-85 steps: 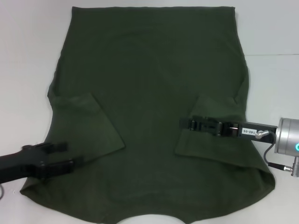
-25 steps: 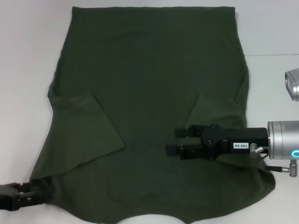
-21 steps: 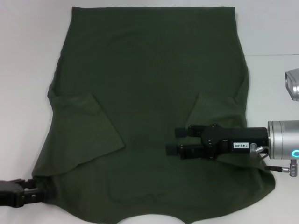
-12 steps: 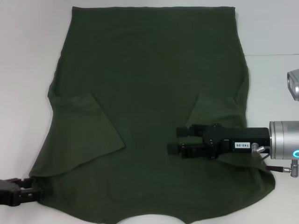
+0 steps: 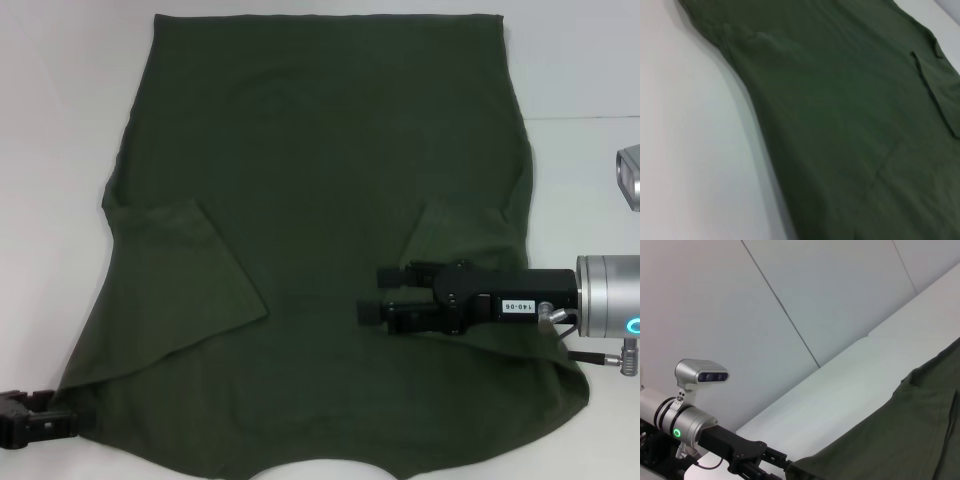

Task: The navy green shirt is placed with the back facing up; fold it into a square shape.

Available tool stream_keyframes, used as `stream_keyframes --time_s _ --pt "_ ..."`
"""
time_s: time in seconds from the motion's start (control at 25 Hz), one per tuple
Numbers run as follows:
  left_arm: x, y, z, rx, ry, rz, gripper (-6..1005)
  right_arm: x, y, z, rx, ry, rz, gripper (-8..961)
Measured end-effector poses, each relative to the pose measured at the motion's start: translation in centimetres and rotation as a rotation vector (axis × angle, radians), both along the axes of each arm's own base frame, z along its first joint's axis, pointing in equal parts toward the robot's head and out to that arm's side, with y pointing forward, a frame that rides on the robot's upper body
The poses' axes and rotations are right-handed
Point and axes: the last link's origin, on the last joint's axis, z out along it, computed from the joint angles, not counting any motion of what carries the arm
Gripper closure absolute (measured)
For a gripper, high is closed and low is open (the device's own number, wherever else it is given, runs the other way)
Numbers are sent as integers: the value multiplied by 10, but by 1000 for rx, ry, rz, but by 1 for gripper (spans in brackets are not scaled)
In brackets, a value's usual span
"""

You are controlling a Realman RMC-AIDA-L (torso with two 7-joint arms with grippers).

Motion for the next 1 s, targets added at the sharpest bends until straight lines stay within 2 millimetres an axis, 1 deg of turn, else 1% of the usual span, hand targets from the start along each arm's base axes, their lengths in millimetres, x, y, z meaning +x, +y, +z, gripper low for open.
stream_keyframes --time_s 0.24,0.6,1.0 --pt "-1 -1 1 0 1 5 140 -1 0 0 1 3 1 37" --pt "6 4 -4 -18 -11 -20 141 -1 0 1 6 8 -1 37" --pt "9 8 -6 -15 -11 -29 145 0 0 1 8 10 -4 37"
